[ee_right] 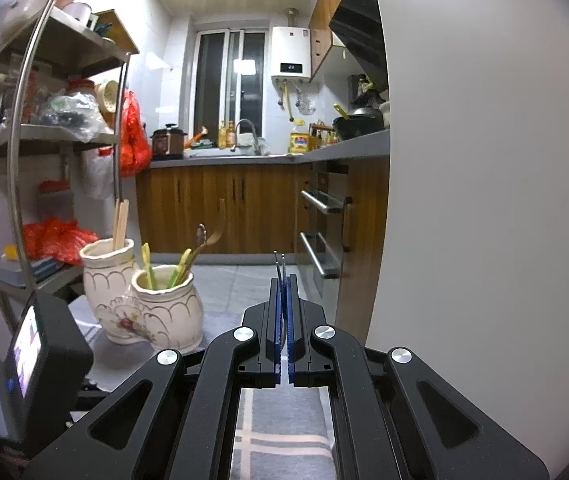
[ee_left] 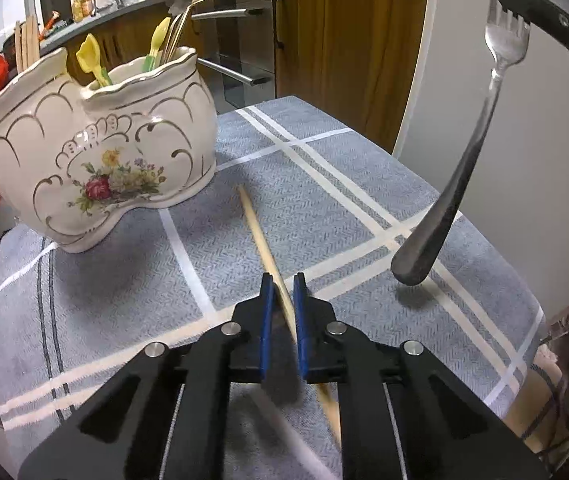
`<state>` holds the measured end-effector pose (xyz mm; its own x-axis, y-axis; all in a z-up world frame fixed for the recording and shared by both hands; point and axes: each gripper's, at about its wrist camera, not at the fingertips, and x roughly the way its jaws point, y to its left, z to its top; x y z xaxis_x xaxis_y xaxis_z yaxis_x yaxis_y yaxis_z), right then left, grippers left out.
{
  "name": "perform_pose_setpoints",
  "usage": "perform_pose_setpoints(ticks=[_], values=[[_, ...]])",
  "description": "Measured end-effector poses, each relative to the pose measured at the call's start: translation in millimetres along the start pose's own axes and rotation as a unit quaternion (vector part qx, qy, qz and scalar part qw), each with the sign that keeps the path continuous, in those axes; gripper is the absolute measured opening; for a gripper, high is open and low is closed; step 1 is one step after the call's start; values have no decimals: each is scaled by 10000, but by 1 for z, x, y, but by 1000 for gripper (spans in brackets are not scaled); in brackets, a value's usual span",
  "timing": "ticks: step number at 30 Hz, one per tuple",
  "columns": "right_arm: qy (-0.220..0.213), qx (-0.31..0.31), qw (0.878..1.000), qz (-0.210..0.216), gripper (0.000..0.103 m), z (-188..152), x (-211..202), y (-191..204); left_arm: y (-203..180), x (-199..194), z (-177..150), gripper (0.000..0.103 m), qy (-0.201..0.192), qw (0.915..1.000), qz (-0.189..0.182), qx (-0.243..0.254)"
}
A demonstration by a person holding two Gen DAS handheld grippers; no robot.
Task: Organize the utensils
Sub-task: 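Grasp the wooden chopstick with the left tool while the right tool lifts the silver fork, then carry the chopstick to the larger cup while the right tool carries the silver fork to the smaller cup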
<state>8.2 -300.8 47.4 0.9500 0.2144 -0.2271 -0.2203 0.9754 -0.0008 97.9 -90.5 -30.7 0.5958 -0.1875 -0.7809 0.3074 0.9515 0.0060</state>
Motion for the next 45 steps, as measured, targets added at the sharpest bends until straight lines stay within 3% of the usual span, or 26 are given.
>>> perform_pose_setpoints(ticks=[5,10,13,17,21,26,34,42,45], values=[[-71,26,10000,49,3,0,-3,1,11,-12,-5,6,-130,9998,-167,46],[-167,26,9998,80,3,1,-6,3,26,-42,-12,6,-717,9966,-405,45],[-243,-3,9996,120,3,1,-8,7,39,-64,-19,6,-1261,9897,-670,-48],[-287,-108,9994,159,3,2,-9,17,50,-88,-28,6,-1948,9801,-380,23],[-267,-194,9993,155,3,6,-7,27,67,-117,-36,6,-2689,9629,-210,-55],[-339,-380,9985,186,3,20,-2,44,90,-142,-29,6,-3245,9456,-88,-210],[-552,-396,9974,241,3,59,27,66,128,-153,16,6,-3631,9306,-259,-381],[-752,-209,9964,337,3,90,59,78,175,-130,70,6,-3809,9184,-637,-863],[-878,-185,9957,239,3,98,72,81,185,-120,82,6,-3885,9138,-624,-1008]])
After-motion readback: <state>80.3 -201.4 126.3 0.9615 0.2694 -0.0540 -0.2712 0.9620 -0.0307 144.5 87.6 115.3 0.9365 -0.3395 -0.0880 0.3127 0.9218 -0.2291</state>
